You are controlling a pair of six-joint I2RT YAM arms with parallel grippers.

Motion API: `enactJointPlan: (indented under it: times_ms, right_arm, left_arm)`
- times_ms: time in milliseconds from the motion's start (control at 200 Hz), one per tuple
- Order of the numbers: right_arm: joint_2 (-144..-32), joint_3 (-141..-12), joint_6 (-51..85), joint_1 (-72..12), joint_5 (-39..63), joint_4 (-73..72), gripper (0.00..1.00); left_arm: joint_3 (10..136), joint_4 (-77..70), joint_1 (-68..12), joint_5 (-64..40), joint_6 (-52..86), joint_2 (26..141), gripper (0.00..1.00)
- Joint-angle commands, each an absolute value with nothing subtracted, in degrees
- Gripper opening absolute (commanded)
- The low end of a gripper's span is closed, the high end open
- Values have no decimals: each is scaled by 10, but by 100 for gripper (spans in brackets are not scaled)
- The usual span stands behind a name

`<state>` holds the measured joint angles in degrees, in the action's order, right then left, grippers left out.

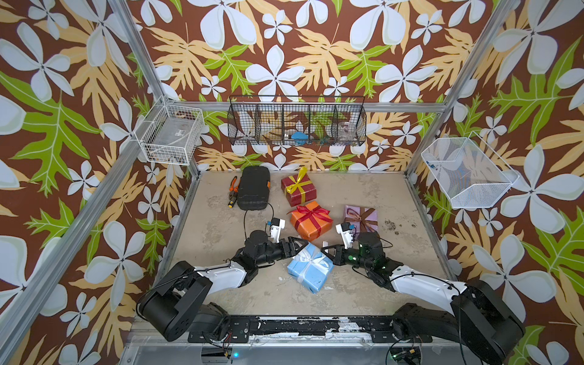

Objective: Untie the ribbon bows on the gift boxes
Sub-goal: Untie the ribbon from the gift box.

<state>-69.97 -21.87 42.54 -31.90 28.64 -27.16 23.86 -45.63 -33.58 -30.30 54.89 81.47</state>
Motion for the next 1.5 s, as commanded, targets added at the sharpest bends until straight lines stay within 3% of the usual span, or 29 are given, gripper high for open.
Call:
enactJointPlan:
  times_ms: [0,300,600,731,1041,1381,1496]
  right_arm:
    - [-692,-217,414,-320,280,-269,0]
    - [-674,-204,411,-319,272,-263,0]
    - [-664,-201,402,-319,267,-257,0]
    - [-662,-201,398,-319,266,-252,0]
    - [-659,-199,390,-319,266,-244,0]
    - [-657,-193,394,-319,266,-245,0]
    - [-655,-192,390,-319,262,-240,0]
  left_arm:
    - [259,-440,-337,-303,515,842,80]
    - [289,-462,-337,-307,503,886,50]
    - [332,-428,-337,-315,456,945,54]
    - [343,-428,-336,-322,453,956,40]
    - [384,-294,-337,-275,359,911,39]
    - [390,-287,-337,-322,368,920,39]
    - [383,-287,-340,-324,376,907,33]
